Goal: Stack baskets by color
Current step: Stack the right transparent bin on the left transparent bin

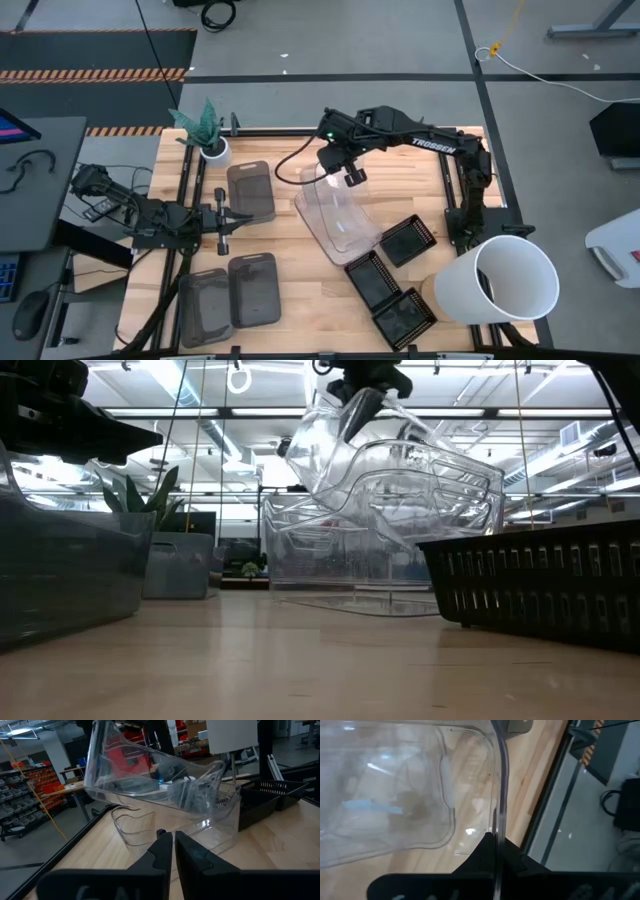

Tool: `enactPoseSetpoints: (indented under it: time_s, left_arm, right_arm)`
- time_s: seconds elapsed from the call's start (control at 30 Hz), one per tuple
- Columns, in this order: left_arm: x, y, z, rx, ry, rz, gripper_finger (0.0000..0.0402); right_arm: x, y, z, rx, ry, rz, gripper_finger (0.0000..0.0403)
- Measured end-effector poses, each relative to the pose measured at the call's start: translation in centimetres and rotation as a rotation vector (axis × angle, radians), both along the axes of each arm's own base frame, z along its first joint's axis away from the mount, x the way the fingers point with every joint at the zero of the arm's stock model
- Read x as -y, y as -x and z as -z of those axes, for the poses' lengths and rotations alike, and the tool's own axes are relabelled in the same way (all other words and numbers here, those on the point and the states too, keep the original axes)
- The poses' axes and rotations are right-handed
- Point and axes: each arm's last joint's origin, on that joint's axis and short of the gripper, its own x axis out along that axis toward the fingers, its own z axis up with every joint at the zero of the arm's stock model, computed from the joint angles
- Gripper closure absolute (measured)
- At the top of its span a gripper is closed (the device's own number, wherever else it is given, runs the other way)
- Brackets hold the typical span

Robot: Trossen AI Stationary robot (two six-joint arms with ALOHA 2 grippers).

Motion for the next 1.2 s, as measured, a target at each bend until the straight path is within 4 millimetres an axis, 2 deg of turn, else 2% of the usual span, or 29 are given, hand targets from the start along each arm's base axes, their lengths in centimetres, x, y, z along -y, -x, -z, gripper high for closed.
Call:
enactPoseSetpoints:
  time_s: [0.23, 0.43, 0.73, 1.0, 1.2]
  left_arm:
    - [0.0, 0.0, 0.0, 0.0, 0.0, 0.0, 0.0366]
    - [0.0, 0.0, 0.0, 0.0, 0.0, 0.0, 0.0371]
    - [0.0, 0.0, 0.0, 0.0, 0.0, 0.0, 0.0367]
    - [0.0, 0.0, 0.0, 0.0, 0.0, 0.0, 0.0372]
    - [0.0, 0.0, 0.0, 0.0, 0.0, 0.0, 0.0376]
  right_arm:
    - [-0.7, 0.9, -1.1, 0.003, 0.037, -0.072, 0.0402]
    - [-1.9, 0.8, -1.2, -0.005, 0.04, -0.132, 0.0401]
    - [-2.1, 0.7, -1.1, -0.01, 0.046, -0.152, 0.0393]
    - [-1.9, 0.2, 1.9, -0.091, 0.053, -0.173, 0.0391]
    - [-1.9, -0.2, 3.0, -0.091, 0.048, -0.186, 0.0388]
